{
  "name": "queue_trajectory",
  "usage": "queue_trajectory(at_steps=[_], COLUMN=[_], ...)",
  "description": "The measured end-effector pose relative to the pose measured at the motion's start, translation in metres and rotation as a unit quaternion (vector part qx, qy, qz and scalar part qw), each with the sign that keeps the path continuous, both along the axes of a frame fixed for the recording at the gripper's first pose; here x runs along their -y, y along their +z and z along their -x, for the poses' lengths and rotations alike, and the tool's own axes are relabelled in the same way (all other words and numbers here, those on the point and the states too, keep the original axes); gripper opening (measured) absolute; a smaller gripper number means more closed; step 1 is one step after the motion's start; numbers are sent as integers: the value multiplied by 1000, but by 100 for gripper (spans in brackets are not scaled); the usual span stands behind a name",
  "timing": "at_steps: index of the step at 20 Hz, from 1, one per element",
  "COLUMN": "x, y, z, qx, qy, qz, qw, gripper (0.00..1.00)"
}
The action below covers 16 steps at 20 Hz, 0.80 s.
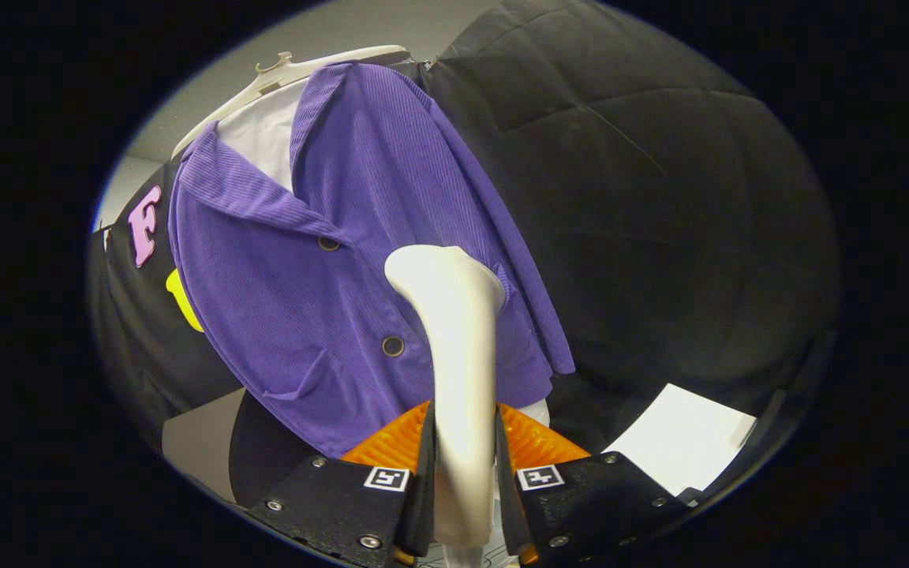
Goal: Iron the clothes twice with a garment steamer, once on the left side and once on the right side.
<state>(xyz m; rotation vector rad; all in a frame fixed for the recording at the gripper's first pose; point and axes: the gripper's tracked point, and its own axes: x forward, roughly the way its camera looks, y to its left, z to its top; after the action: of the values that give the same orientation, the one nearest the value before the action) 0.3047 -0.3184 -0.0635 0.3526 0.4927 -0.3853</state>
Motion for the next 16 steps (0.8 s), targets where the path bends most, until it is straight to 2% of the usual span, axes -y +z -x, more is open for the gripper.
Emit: queue_trajectory(at_steps=[6, 16], x=[-4, -22], y=[-42, -120], z=[22, 23], qx=[-38, -109], qy=[4, -2], qz=[-6, -32], qw=[999, 994], gripper=[35, 35])
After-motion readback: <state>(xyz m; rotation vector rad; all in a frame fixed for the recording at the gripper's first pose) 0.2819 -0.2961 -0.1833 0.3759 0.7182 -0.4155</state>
